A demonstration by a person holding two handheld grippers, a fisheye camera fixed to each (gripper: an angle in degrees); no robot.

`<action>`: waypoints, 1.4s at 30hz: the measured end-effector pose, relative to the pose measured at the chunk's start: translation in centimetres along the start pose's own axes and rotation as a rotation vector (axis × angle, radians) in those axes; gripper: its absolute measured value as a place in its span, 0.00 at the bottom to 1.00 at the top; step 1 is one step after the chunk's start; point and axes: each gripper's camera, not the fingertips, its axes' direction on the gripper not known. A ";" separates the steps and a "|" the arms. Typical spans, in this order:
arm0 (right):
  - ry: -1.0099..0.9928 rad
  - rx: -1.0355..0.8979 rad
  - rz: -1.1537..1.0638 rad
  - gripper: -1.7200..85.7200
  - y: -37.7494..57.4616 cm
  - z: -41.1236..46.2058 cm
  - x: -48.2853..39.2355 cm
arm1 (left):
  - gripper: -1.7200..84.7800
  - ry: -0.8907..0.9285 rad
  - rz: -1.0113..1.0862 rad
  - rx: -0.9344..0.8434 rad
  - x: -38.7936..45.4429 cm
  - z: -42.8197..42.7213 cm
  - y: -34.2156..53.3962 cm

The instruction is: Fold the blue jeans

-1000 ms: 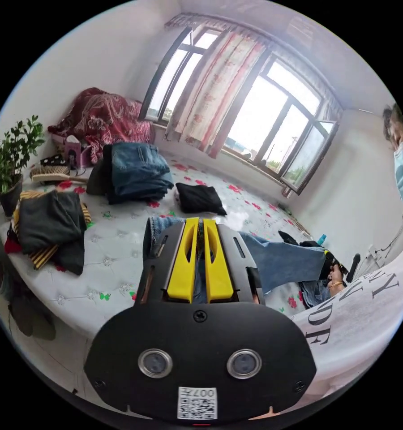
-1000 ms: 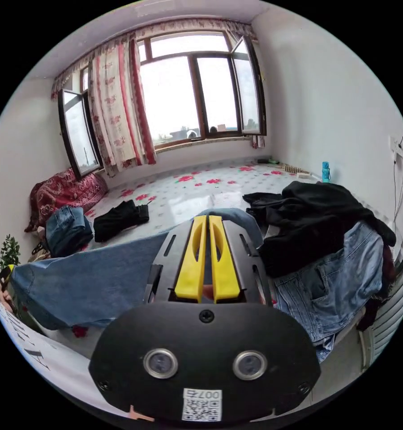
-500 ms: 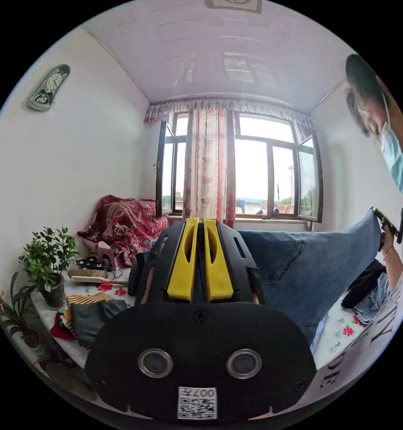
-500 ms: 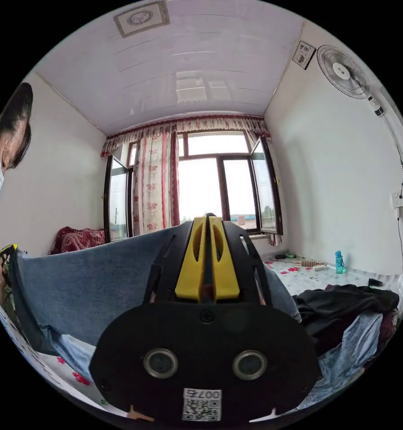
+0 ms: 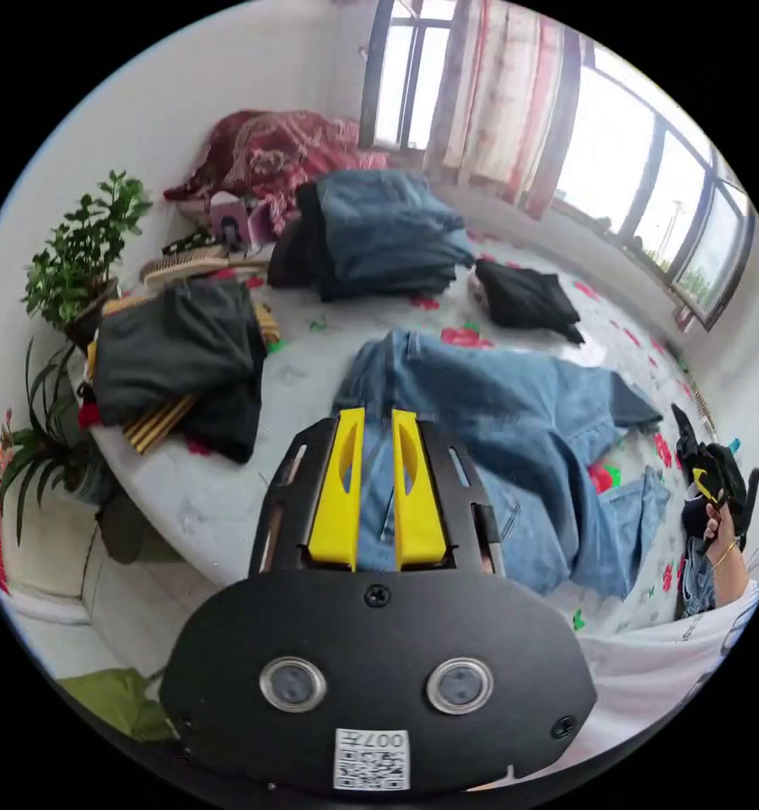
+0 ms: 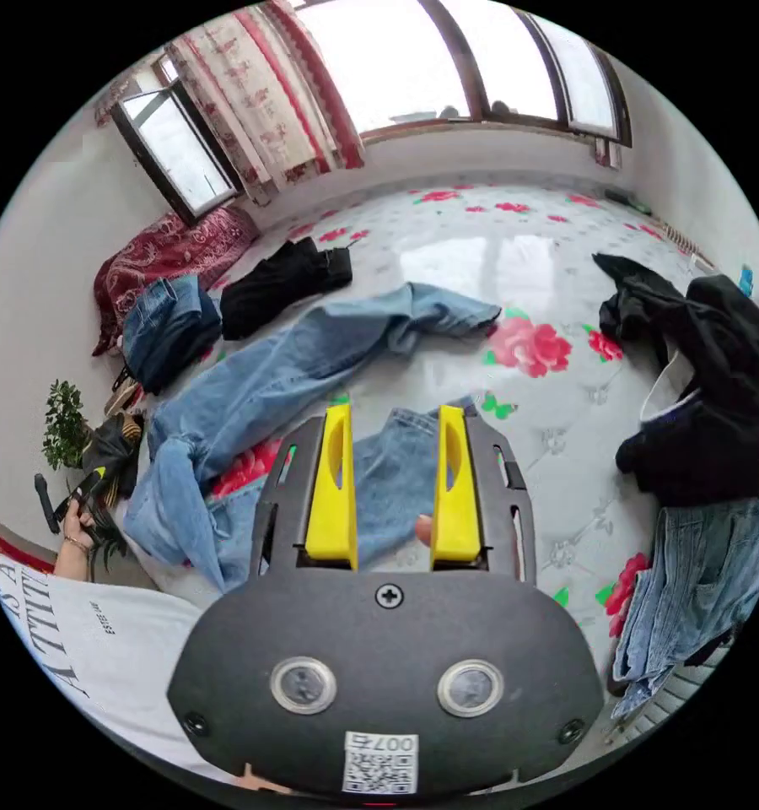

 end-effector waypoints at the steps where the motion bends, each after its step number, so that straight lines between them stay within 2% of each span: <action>1: -0.007 -0.066 0.028 0.14 1.2 1.8 0.5 | 0.09 0.010 -0.043 -0.078 -0.8 1.4 1.5; 4: -0.023 -0.107 0.065 0.16 2.0 3.9 0.7 | 0.11 0.067 -0.163 -0.161 -2.5 2.9 3.5; 7: -0.018 -0.163 0.035 0.16 1.0 6.1 -0.3 | 0.13 0.142 -0.246 -0.154 -4.0 3.7 2.6; 9: 0.043 -0.227 0.007 0.16 0.6 8.0 -0.9 | 0.14 0.145 -0.242 -0.166 -4.2 4.7 1.5; 11: 0.193 -0.203 -0.021 0.11 0.3 8.3 -1.6 | 0.14 0.110 -0.203 -0.240 -3.9 6.7 0.3; 13: 0.193 -0.204 0.012 0.06 -0.1 7.3 -1.1 | 0.13 0.068 -0.161 -0.298 -3.5 8.1 -0.3; 15: 0.131 -0.096 0.051 0.04 0.1 4.1 -0.3 | 0.08 -0.001 -0.133 -0.357 -3.3 9.2 -0.8; 17: 0.088 0.082 0.109 0.02 1.1 -2.0 0.9 | 0.02 0.003 -0.067 -0.330 -3.1 8.9 -1.2; 23: -0.059 0.522 0.270 0.02 5.5 -20.1 3.7 | 0.01 0.087 0.013 -0.228 -4.6 5.9 -1.8; 24: -0.066 0.562 0.267 0.02 5.8 -21.8 3.7 | 0.01 0.102 0.017 -0.205 -4.8 5.1 -1.9; 26: 0.009 0.809 0.267 0.02 7.7 -28.8 3.2 | 0.01 0.153 0.042 -0.109 -6.0 1.7 -2.8; 28: 0.074 0.878 0.224 0.02 7.6 -32.0 2.7 | 0.01 0.198 0.087 -0.027 -6.9 -0.7 -3.6; 31: 0.180 0.771 0.162 0.03 5.0 -30.9 2.3 | 0.01 0.315 0.152 0.014 -7.8 -2.3 -4.7; 33: 0.115 0.620 0.101 0.04 3.1 -26.7 1.8 | 0.02 0.316 0.149 0.055 -8.2 -2.4 -4.4; 35: -0.035 0.370 -0.008 0.07 1.8 -18.8 0.0 | 0.03 0.224 0.053 0.035 -9.9 -1.6 -3.3; 38: -0.198 0.062 -0.112 0.10 2.8 -9.1 -3.5 | 0.11 0.203 -0.089 -0.020 -13.7 -0.4 -1.3; 42: -0.206 -0.193 -0.316 0.12 5.6 -2.0 -8.5 | 0.14 0.228 -0.222 -0.060 -18.7 0.6 0.2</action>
